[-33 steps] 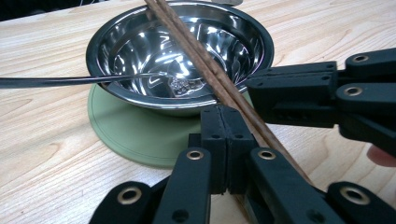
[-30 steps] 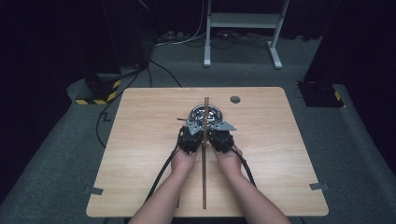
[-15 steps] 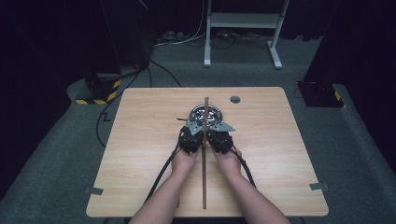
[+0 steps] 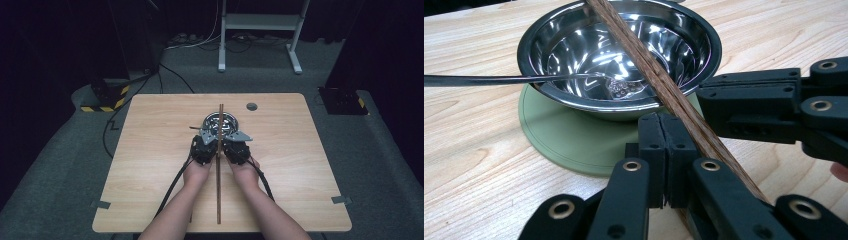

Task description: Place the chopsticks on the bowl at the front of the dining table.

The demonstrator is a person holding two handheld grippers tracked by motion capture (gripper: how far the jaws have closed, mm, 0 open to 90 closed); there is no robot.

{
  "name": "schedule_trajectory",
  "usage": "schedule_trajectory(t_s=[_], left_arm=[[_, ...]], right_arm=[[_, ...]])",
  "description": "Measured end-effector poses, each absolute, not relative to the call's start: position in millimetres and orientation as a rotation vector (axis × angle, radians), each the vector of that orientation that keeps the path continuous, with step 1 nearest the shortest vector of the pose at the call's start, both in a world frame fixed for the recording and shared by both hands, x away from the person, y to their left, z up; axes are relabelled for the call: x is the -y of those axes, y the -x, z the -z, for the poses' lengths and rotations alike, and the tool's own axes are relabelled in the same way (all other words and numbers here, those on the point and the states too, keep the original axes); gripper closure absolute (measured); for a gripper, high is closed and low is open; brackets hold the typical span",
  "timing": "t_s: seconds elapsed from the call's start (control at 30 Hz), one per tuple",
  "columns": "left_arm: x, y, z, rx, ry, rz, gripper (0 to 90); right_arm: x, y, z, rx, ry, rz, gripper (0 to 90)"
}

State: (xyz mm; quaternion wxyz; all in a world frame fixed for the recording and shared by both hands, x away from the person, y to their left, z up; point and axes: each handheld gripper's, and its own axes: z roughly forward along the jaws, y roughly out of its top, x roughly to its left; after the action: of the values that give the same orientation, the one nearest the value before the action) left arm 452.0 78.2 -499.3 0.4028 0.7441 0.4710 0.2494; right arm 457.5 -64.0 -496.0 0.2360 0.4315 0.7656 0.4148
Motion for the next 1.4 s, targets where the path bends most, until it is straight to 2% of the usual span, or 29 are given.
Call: schedule_trajectory(t_s=[0.27, 0.43, 0.83, 1.13, 1.4], left_arm=[[-81.4, -449.4, 498.6, -1.197, -1.866, -0.631, 87.6], [-90.1, -445.0, 499.0, -1.212, -1.856, -0.627, 84.2], [-131.9, -426.9, 497.2, -1.248, -1.827, -0.639, 68.9], [-173.8, -413.6, 498.3, -1.309, -1.811, -0.628, 56.1], [-206.2, -395.4, 504.7, -1.34, -1.858, -0.623, 47.6]], right_arm=[[64.3, -456.2, 496.0, -2.103, -1.18, -1.137, 84.4], [69.1, -453.5, 495.7, -2.1, -1.167, -1.116, 77.5], [105.3, -439.2, 498.9, -2.068, -1.236, -1.106, 58.1], [146.5, -423.0, 505.3, -2.061, -1.26, -1.072, 47.9], [179.6, -402.6, 509.2, -2.087, -1.277, -1.024, 43.9]])
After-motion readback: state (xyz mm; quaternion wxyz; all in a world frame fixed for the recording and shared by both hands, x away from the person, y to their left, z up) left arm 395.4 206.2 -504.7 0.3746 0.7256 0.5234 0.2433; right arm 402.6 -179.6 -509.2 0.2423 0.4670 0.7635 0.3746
